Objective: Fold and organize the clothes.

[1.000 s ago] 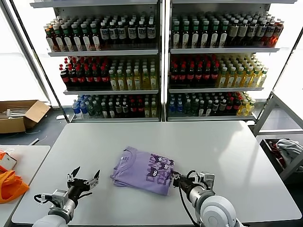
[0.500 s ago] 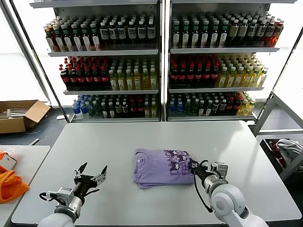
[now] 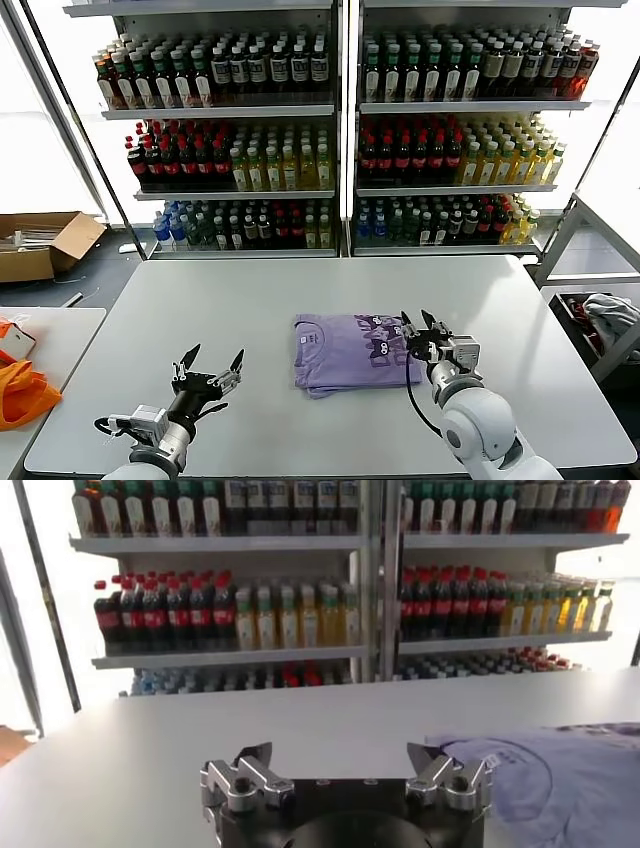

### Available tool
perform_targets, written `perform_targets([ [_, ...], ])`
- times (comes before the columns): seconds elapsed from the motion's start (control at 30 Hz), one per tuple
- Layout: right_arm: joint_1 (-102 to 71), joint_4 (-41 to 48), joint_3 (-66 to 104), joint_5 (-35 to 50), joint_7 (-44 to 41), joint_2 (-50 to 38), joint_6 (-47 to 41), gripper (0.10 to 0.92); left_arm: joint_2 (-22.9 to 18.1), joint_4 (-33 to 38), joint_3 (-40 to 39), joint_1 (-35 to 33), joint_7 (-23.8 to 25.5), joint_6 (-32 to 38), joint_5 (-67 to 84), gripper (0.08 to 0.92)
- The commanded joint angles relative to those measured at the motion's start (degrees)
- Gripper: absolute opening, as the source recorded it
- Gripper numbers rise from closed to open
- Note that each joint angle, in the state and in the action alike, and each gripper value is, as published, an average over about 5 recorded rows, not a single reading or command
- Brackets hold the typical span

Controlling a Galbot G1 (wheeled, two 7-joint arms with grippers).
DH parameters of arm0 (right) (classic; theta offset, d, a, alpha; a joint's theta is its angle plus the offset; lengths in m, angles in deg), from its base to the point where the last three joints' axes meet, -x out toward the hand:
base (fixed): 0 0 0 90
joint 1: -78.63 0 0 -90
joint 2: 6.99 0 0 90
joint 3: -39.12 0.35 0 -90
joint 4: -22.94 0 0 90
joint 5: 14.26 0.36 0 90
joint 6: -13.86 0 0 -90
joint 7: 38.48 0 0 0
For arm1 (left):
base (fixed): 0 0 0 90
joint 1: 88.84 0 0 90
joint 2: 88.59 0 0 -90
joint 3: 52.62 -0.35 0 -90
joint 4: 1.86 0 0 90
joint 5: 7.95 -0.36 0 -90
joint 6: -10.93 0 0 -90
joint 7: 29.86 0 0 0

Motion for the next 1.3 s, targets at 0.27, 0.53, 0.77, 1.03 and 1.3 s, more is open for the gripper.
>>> perform_targets([
  [0.27, -0.72, 5.74, -5.96, 4.8, 4.45, 4.66, -0.81, 0.726, -4.13, 3.04, -0.61, -2.89, 0.25, -0.25, -2.19, 0.823],
  [0.53, 0.51, 9.91, -4.77, 5.27, 3.33, 6.45, -0.62, 0.821, -4.62, 2.75, -0.6, -3.86, 0.51, -0.37, -2.54, 0.823],
  [0.77, 0.98, 10.34, -4.97, 5.0, 3.83, 6.94, -0.72, 0.823, -4.76, 3.0, -0.31, -4.13, 0.68, -0.41, -2.6, 0.823],
  [1.03, -0.74, 6.47, -3.92, 4.65, 3.09, 6.22, -0.43, 0.823, -4.87, 2.88, -0.26, -3.9, 0.77, -0.39, -2.6, 0.823],
  [1.3, -2.27, -4.5, 0.38, -8.65, -0.93, 4.39, 0.28, 0.823, -7.06, 4.75, 0.0, -4.09, 0.12, 2.45, -2.79, 0.823],
])
